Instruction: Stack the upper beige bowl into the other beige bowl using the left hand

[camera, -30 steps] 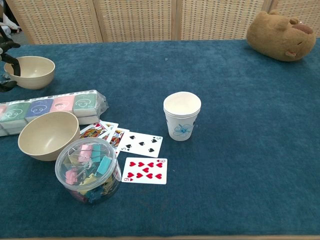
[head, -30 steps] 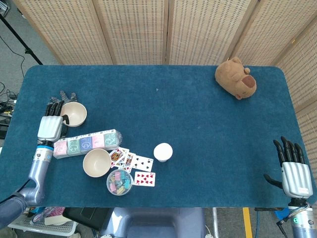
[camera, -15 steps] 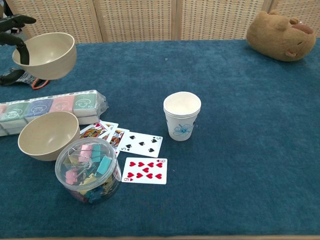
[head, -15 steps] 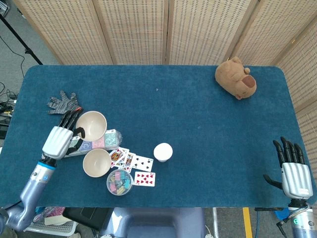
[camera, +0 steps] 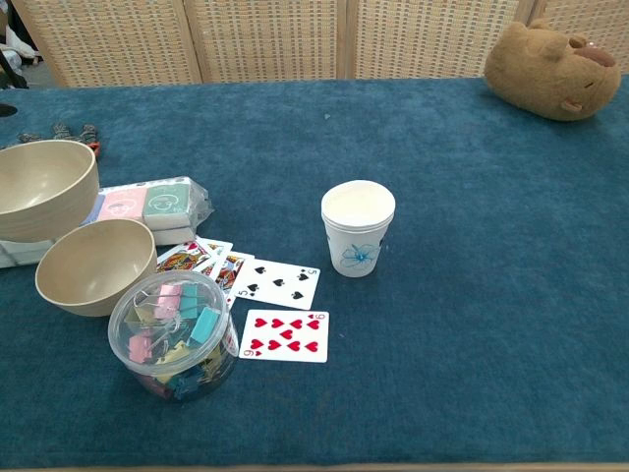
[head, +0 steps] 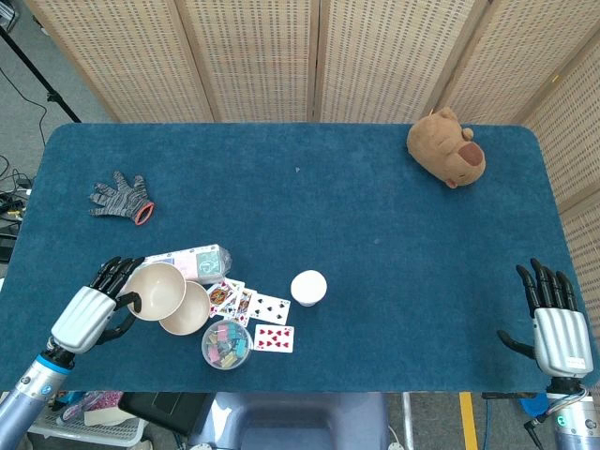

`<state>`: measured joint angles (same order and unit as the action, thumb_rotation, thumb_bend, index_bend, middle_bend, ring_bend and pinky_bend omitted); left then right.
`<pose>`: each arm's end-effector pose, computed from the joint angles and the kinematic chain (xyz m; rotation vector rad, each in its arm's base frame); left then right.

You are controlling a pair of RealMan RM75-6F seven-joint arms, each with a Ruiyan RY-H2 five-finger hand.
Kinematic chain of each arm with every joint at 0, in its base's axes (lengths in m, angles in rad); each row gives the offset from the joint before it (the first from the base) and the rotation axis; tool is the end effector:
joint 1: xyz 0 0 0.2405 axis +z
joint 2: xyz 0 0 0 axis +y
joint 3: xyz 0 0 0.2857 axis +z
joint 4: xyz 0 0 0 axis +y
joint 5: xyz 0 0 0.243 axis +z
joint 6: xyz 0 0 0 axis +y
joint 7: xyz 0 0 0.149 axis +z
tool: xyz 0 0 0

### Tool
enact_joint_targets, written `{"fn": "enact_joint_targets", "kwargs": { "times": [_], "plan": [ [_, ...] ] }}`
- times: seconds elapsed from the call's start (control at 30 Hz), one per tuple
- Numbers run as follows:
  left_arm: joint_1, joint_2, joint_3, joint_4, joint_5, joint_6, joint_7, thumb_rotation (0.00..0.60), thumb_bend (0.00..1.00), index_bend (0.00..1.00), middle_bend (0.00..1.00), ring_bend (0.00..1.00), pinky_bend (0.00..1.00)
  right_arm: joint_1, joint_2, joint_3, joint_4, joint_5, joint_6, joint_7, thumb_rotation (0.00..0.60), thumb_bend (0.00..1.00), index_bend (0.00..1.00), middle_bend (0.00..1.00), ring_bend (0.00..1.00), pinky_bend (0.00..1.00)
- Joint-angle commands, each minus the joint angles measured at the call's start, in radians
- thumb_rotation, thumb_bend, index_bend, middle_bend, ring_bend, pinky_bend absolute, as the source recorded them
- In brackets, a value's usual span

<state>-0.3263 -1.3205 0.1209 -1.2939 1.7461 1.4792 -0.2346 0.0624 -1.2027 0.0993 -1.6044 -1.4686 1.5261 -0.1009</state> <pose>-0.3303 0.2326 0.0612 -1.8311 -0.8682 -1.1391 -0.3457 -0.1941 0.1273 1.3018 -0.8522 0.9075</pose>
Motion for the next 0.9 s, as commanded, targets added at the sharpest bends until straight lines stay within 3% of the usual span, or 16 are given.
{"fn": "enact_joint_targets", "kwargs": {
  "times": [0.03,0.9],
  "plan": [
    [-0.001,-0.031,0.014,0.062,0.019,-0.008,-0.058,0.6,0.47,0.79,0.0,0.0,0.0,-0.001,0.002,0.001,-0.002,0.001,0.001,0.003,0.6,0.0,0.0,0.0,0.0,0.0],
    [-0.022,-0.185,0.025,0.254,0.043,-0.042,-0.166,0.6,0.47,0.75,0.0,0.0,0.0,-0.004,0.016,0.007,-0.007,0.012,0.0,0.024,0.6,0.0,0.0,0.0,0.0,0.0]
  ]
}}
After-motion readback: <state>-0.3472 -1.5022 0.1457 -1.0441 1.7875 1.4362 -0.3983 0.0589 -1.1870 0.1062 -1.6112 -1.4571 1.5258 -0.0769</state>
